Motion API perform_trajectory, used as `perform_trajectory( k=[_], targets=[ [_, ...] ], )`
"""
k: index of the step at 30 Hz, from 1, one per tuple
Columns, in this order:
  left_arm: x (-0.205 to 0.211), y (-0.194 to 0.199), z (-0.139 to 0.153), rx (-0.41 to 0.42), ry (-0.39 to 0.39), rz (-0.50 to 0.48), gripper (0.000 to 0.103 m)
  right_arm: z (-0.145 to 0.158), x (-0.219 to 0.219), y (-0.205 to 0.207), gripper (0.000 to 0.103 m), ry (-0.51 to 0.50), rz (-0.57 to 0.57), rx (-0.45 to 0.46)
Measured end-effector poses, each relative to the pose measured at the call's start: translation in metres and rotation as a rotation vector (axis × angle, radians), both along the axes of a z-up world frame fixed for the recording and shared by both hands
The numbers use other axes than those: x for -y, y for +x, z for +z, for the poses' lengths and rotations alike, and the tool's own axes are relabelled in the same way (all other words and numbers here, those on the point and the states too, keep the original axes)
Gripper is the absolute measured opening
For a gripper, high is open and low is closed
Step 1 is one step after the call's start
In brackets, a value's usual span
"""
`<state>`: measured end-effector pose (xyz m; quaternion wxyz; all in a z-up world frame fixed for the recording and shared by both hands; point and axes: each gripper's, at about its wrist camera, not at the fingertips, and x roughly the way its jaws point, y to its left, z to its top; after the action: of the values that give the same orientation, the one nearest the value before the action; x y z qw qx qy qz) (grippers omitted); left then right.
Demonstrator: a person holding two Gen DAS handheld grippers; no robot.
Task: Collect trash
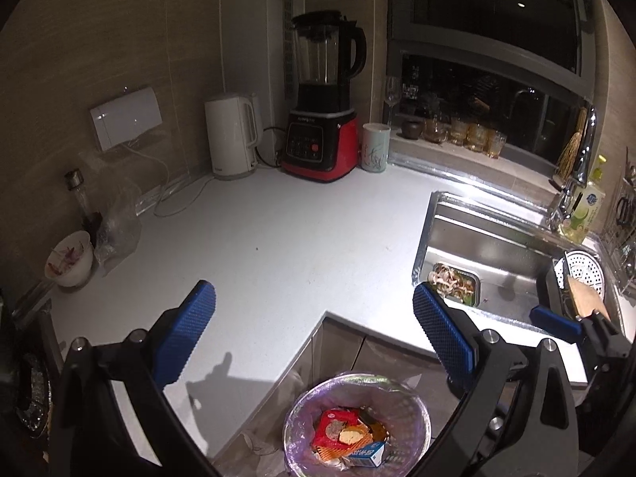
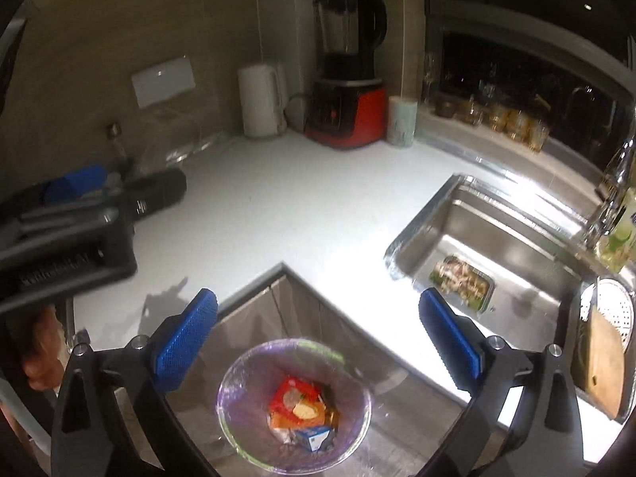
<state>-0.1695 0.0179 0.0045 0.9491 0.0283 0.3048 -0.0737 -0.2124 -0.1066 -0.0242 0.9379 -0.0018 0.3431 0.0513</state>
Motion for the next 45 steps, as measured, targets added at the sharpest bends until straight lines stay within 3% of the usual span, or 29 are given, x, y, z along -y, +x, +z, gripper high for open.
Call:
perform_trajectory(
  k=[4,8,14,22,29,45],
  targets=[
    [0.0,-0.024,0.044,0.081,0.002,0.007,0.095,0.053,0.006,-0.023,0.101,0.005,-0.027,0.103],
    [0.0,-0.056,0.075,0.175,0.033,0.048,0.095,0.081,0.012,-0.047,0.101,0.022,-0.045,0.149],
    [0.003,-0.094,0.102,0.176,0.006,0.048,0.095,0.108,0.009,-0.089,0.101,0.011,-0.063,0.202],
    [0.004,-0.118,0.092,0.11,-0.013,0.061,0.095,0.104,0.013,-0.122,0.101,-0.008,-0.107,0.175],
    [0.006,-0.134,0.092,0.126,-0.016,0.044,0.095,0.107,0.012,-0.144,0.101,-0.029,-0.125,0.201],
    [0.012,-0.143,0.091,0.142,-0.005,0.031,0.095,0.109,0.011,-0.151,0.101,-0.03,-0.118,0.22]
  ],
)
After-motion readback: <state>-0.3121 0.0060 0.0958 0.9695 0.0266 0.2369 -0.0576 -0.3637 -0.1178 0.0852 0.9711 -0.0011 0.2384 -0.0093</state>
